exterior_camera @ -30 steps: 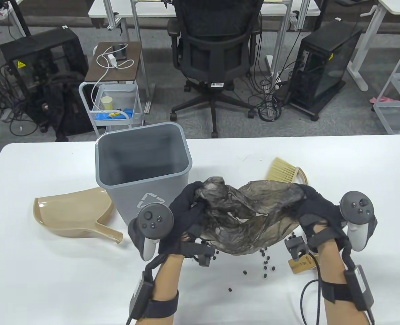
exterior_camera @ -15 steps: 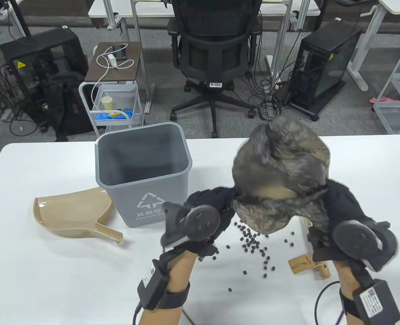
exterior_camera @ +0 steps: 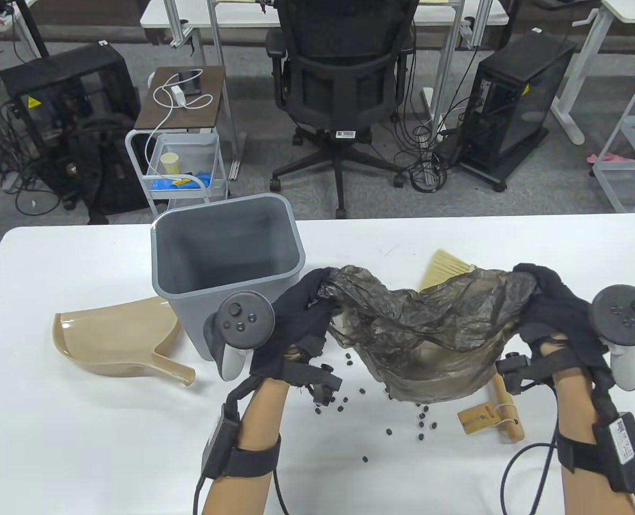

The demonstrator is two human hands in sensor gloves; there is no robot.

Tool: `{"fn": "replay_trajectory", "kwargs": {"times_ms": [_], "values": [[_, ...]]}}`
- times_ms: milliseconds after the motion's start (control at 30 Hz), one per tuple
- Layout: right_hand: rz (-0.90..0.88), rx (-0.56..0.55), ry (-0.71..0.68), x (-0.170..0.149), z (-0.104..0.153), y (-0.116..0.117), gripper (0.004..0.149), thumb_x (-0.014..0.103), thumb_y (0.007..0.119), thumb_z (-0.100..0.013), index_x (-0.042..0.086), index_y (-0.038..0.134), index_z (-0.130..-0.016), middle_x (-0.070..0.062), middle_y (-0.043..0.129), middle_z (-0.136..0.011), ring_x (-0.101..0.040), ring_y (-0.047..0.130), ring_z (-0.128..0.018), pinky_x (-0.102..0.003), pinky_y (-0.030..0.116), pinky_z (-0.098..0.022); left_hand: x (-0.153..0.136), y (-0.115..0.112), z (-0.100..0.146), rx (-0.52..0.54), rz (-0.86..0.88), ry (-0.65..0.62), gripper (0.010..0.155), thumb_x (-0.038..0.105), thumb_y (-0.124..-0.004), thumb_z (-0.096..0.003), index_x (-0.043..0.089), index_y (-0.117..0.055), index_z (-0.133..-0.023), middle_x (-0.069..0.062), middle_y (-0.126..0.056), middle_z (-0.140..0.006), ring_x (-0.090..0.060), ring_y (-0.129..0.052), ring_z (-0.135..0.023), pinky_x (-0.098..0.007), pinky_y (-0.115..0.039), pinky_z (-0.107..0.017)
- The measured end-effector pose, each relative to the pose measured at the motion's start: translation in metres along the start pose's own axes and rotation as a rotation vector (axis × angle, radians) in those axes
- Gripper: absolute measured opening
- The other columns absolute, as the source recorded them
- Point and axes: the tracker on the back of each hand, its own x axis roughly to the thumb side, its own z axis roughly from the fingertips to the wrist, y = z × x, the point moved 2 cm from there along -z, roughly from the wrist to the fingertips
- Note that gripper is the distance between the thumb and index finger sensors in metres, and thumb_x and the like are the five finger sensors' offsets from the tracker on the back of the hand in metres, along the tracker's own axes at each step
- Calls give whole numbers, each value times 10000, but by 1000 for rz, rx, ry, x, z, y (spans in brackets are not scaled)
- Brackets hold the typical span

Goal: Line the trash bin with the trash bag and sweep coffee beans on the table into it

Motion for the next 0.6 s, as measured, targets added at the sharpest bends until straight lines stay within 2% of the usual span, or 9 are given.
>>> {"fn": "replay_trajectory", "kwargs": {"times_ms": [100,200,233,300,333,400,433,500,600], "values": [[-380,-40,-410,41,16,-9,422,428,620,-497,269,695,-881,-52,876,-853,-366,850,-814,-559,635,-655,50,17,15,232,179,-346,420,407,-708,-598,231,-744,-978,-49,-867,-988,-220,-968,-766,-463,-788,-575],[-336,-48,-604,56,30,-5,404,404,651,-461,275,741,-833,-50,895,-833,-363,836,-832,-574,601,-666,57,12,31,223,131,-497,411,398,-726,-580,226,-766,-951,-57,-875,-983,-248,-958,-780,-508,-766,-597],[-229,-57,-550,51,30,-1,396,385,674,-462,248,773,-820,-75,920,-814,-388,854,-812,-590,610,-652,44,6,29,197,35,-396,398,382,-781,-547,189,-862,-884,-85,-973,-889,-258,-1031,-675,-503,-823,-524],[261,-9,-290,18,14,17,381,368,742,-456,210,881,-772,-103,1017,-757,-423,949,-740,-625,677,-599,-19,-18,18,-145,-368,-19,393,467,-735,-587,243,-846,-890,-22,-983,-870,-176,-1040,-658,-431,-849,-517],[615,161,-70,-12,3,30,377,406,739,-448,238,899,-745,-63,1044,-720,-386,996,-685,-585,741,-560,-55,-28,18,-378,-451,140,393,483,-694,-612,250,-809,-907,-5,-960,-879,-142,-1028,-670,-392,-851,-525],[857,509,229,-55,-4,44,377,460,651,-472,265,831,-740,-3,1021,-640,-284,1020,-546,-487,789,-501,-90,-34,30,-527,-119,291,396,466,-691,-627,217,-819,-907,-41,-960,-873,-176,-1024,-657,-410,-837,-519],[804,563,281,-67,-4,46,384,476,637,-467,252,852,-693,2,1037,-564,-270,1035,-464,-477,805,-452,-96,-34,34,-506,67,298,395,453,-702,-640,193,-822,-912,-76,-956,-870,-208,-1015,-650,-431,-820,-516],[501,424,243,-76,-8,44,387,458,666,-464,188,908,-600,-28,1062,-428,-292,1045,-322,-493,819,-354,-100,-25,36,-350,325,313,389,387,-776,-610,114,-886,-867,-161,-992,-805,-282,-1028,-581,-477,-814,-463],[252,288,230,-64,-12,38,387,432,685,-474,151,901,-628,-82,1052,-480,-349,1025,-375,-530,786,-385,-88,-9,26,-344,130,235,396,417,-728,-626,168,-828,-916,-105,-956,-870,-236,-1016,-644,-451,-816,-507]]}}
